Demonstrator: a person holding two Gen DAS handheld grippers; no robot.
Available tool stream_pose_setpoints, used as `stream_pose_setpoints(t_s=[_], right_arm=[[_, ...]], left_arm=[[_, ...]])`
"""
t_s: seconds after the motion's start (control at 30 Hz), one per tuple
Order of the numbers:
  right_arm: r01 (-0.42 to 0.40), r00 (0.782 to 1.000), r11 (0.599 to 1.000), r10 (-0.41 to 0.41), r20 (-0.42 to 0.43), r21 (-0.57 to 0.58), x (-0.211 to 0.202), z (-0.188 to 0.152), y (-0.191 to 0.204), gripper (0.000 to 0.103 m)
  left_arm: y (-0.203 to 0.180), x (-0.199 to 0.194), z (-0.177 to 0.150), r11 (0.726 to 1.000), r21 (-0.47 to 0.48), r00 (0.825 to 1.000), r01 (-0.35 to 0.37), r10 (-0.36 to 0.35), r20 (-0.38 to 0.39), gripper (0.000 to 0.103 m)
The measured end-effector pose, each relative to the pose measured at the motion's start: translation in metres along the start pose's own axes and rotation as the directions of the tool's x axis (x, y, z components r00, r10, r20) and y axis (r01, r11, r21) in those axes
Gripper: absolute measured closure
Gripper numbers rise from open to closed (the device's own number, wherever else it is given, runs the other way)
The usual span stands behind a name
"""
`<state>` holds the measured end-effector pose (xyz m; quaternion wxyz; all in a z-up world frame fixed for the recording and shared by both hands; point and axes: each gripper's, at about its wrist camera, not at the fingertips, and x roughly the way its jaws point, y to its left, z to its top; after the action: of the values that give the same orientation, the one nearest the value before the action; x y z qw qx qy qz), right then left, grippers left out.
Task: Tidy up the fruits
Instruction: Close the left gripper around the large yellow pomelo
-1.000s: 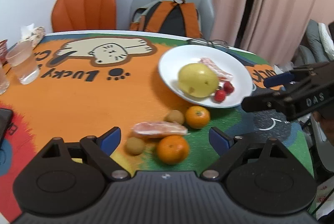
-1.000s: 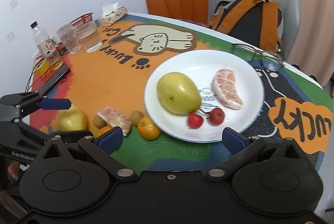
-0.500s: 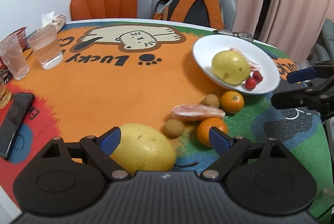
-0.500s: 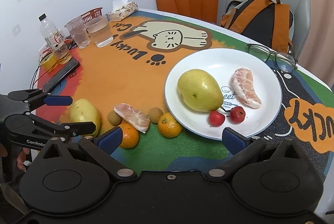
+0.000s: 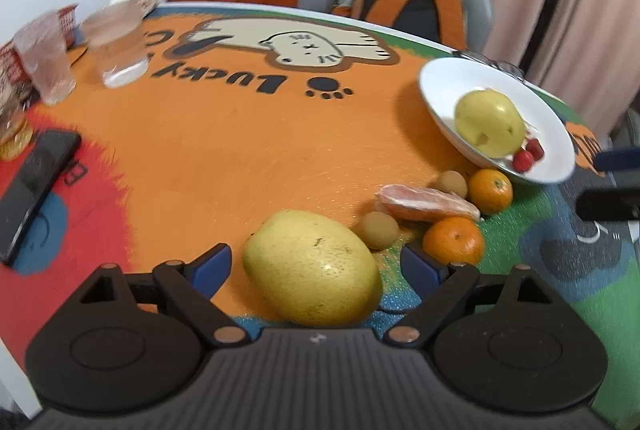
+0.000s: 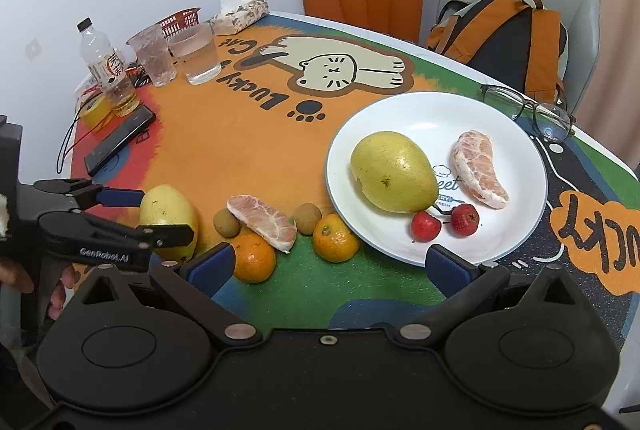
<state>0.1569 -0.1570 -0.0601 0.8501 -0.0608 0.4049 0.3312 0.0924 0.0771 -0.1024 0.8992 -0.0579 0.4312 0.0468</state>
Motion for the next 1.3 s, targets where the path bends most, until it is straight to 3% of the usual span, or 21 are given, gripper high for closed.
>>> stream_pose_setpoints(t_s=[0.57, 0.7, 0.83, 1.07, 1.3], right_arm=[[-0.002, 1.0, 1.0, 0.001, -0.016, -0.013, -0.001, -0.004, 0.007, 0.0], [0.003, 1.0, 1.0, -0.003, -0.015, -0.014, -0.002, -0.006, 0.006, 0.0], [0.004, 1.0, 1.0, -0.004, -0.015, -0.012, -0.003, -0.007, 0.005, 0.0], [0.002, 1.0, 1.0, -0.002, -0.016, -0.007, -0.004, -0.009, 0.004, 0.0], [0.006, 1.0, 1.0, -0.006, -0.021, -0.011, -0.003, -0.011, 0.005, 0.0]], left_arm=[[0.003, 0.016, -0.004, 0.998, -0.059, 0.999, -0.011, 0.009, -0.031, 0.013], [0.002, 0.02, -0.005, 0.998, -0.063, 0.998, -0.02, 0.016, -0.058, 0.016], [-0.002, 0.02, -0.009, 0.999, -0.038, 0.998, -0.023, 0.021, -0.067, 0.027], [0.006, 0.021, -0.007, 0.994, -0.111, 0.998, -0.005, -0.002, -0.064, 0.027], [0.005, 0.022, -0.001, 0.994, -0.108, 0.998, -0.02, 0.014, -0.058, 0.027]])
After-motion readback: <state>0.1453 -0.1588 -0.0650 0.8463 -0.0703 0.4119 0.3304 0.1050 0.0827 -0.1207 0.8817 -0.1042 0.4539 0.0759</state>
